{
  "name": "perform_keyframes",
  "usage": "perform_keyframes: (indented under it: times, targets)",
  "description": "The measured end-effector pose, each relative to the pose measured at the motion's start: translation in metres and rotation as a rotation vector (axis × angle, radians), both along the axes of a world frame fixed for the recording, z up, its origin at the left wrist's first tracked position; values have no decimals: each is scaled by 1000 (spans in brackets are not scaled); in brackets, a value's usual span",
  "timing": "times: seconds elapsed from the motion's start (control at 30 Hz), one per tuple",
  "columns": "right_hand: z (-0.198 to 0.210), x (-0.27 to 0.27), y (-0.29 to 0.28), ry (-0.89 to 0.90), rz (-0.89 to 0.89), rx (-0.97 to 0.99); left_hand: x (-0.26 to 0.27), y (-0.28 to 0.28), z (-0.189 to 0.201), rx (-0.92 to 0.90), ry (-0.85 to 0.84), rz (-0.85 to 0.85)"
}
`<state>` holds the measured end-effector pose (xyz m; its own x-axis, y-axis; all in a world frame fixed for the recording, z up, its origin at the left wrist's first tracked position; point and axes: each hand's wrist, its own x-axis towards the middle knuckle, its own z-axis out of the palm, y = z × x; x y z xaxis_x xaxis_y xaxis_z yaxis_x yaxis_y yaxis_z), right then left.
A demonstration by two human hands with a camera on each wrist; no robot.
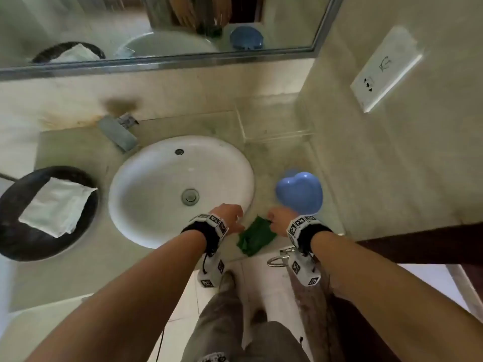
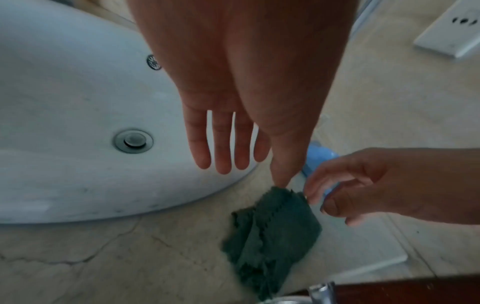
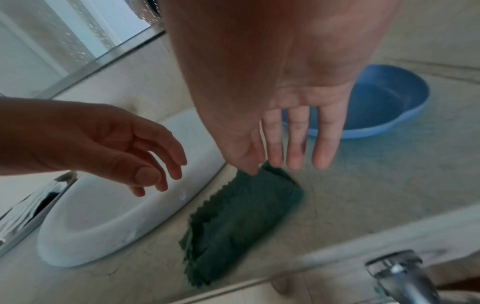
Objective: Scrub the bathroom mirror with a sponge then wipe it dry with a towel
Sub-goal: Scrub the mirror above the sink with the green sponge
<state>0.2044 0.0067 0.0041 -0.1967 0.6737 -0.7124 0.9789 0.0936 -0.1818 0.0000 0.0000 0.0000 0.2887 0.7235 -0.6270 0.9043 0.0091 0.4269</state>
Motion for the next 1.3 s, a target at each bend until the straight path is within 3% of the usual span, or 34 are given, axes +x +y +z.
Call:
perform_keyframes:
  times: [0.3, 0.37, 0.57, 0.8, 1.03, 1.17, 1.3]
  targets:
    - [-30, 11, -10, 70, -226, 39, 36, 7, -30, -45, 34, -219]
    - [-34, 10, -11, 96, -270, 23, 43, 7, -37, -61, 18, -213]
    - [-37, 5, -14, 132, -175, -65, 56, -2, -48, 53, 88, -203]
    - [-27, 8, -8, 361, -327, -16, 63, 8, -39, -39, 70, -158]
    - [-2, 10, 14, 466, -415, 98, 65, 20, -19, -130, -84, 216]
    - [7, 13, 24, 491, -480, 119, 72, 30, -1, -185, -267, 465]
    - [26, 12, 29, 507, -353, 33, 76, 44, 18, -222, -386, 693]
